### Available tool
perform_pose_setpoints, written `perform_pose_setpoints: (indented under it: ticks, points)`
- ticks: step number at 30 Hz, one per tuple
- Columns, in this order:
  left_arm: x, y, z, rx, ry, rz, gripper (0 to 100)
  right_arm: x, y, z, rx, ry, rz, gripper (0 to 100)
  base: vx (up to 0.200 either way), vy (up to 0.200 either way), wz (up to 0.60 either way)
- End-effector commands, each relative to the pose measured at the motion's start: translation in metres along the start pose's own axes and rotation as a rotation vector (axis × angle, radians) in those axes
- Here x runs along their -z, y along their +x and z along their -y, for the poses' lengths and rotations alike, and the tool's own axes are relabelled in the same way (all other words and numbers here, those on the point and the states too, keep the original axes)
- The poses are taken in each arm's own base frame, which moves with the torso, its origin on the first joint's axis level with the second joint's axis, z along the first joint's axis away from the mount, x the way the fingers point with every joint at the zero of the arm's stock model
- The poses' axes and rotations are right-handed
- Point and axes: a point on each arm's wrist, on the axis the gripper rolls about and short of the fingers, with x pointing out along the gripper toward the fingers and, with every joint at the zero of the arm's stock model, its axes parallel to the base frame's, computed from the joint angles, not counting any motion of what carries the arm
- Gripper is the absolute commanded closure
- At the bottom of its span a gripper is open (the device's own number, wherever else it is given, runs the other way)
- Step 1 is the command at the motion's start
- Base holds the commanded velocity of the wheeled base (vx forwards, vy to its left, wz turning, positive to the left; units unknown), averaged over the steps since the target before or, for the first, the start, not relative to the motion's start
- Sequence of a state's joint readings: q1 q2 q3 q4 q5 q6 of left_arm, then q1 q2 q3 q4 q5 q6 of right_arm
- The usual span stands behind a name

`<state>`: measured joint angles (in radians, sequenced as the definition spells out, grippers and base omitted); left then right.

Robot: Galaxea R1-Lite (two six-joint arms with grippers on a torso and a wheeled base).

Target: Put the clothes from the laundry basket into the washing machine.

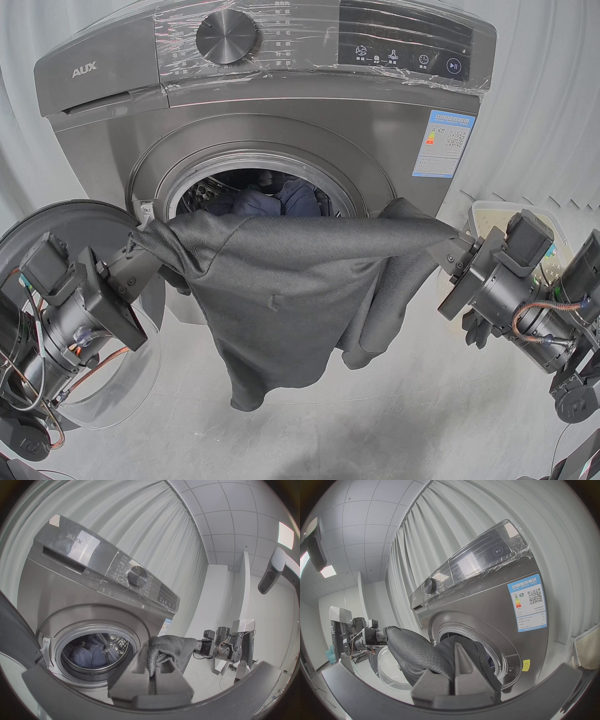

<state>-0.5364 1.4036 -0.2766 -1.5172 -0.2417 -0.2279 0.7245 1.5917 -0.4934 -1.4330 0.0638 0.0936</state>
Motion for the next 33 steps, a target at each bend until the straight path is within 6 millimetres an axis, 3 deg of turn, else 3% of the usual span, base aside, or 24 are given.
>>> perform_pose_setpoints:
  ticks: [1,6,12,16,17,23,33]
  points:
    - [0.01,0.005,-0.004,-0.005,-0.012,-0.039,100,-0.001,0.003,0.0,-0.001,0.0,0.007,100,0.0,0.0,0.0]
    - [0.01,0.017,-0.011,-0.005,-0.001,-0.021,100,0.004,0.004,0.001,0.01,0.0,-0.009,100,0.0,0.0,0.0]
    - [0.005,0.018,-0.01,-0.001,0.007,0.003,100,0.015,0.005,0.003,0.018,0.004,-0.049,100,0.0,0.0,0.0]
    - [-0.006,0.022,-0.01,0.007,0.021,0.054,100,0.035,0.003,0.008,0.04,0.014,-0.126,100,0.0,0.0,0.0]
    - [-0.009,0.022,-0.009,0.013,0.025,0.066,100,0.04,0.003,0.008,0.041,0.018,-0.141,0,0.0,0.0,0.0]
    - [-0.02,0.028,-0.008,0.029,0.039,0.113,100,0.074,-0.002,0.008,0.039,0.041,-0.269,0,0.0,0.0,0.0]
    - [-0.027,0.032,-0.007,0.036,0.047,0.143,100,0.097,-0.026,-0.011,-0.028,0.047,-0.415,0,0.0,0.0,0.0]
